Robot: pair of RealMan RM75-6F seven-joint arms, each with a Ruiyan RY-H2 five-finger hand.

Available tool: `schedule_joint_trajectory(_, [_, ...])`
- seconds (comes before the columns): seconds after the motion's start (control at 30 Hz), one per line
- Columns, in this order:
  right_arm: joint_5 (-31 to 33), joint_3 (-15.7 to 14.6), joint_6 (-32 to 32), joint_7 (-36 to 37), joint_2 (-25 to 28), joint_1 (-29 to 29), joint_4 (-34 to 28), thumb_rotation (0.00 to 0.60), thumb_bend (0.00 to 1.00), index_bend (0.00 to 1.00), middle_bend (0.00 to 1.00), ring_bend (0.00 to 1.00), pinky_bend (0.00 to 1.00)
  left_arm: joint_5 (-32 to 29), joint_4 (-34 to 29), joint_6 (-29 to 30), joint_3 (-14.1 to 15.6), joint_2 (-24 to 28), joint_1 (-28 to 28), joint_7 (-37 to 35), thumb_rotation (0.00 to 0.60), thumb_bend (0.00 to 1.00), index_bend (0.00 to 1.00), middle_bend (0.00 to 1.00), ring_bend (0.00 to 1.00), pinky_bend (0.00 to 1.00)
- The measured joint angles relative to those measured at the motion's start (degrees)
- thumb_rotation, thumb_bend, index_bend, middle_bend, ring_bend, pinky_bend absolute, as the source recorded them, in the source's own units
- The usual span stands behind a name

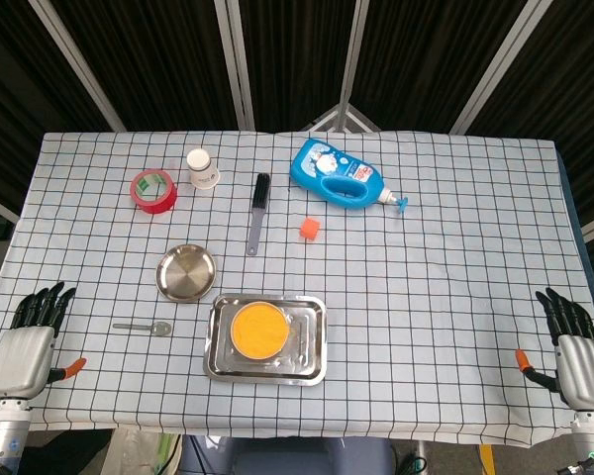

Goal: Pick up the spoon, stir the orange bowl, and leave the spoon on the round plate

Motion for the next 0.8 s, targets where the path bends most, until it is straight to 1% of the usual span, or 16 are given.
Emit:
schedule_joint_trajectory(0.3, [-0.05, 0.04, 0.24, 0.07, -0.02, -0.08, -0.16, 0.6, 0.39, 0.0, 0.0, 0.0, 0.0, 0.61, 0.37, 0.16, 0.14, -0.09, 0.11, 0.03, 0.6, 0.13, 0.0, 0.0, 0.0, 0.0])
schedule_joint_trajectory(0.6, [0.16, -0.05, -0.16, -0.19, -0.11, 0.02, -0.3, 0.6, 0.39, 0.0, 0.0, 0.0, 0.0, -0.34, 0.09, -2.01, 0.23, -0.23, -0.7, 1.01, 0.6, 0.13, 0.03, 0.0, 0.0, 0.0])
schedule_joint_trajectory(0.7, [0.23, -0.15, -0.23, -0.08, -0.01, -0.06, -0.38, 0.6, 0.39, 0.0, 0.0, 0.0, 0.0, -1.71, 0.03, -3.55, 0.02, -0.62, -1.39, 1.8, 0.6, 0.14, 0.16, 0.0, 0.0, 0.0])
schedule_joint_trajectory(0.77, [0.18, -0.2, -0.16, -0.05, 0.05, -0.12, -0.41, 0.6, 0.39, 0.0, 0.0, 0.0, 0.0, -3.09, 0.1, -4.78, -0.28, -1.05, -2.02, 2.44, 0.6, 0.16, 0.28, 0.0, 0.0, 0.0])
schedule_joint_trajectory(0.8, [0.13, -0.21, -0.1, -0.04, 0.08, -0.15, -0.41, 0.6, 0.39, 0.0, 0.0, 0.0, 0.0, -3.8, 0.18, -5.33, -0.46, -1.27, -2.32, 2.71, 0.6, 0.18, 0.3, 0.0, 0.0, 0.0])
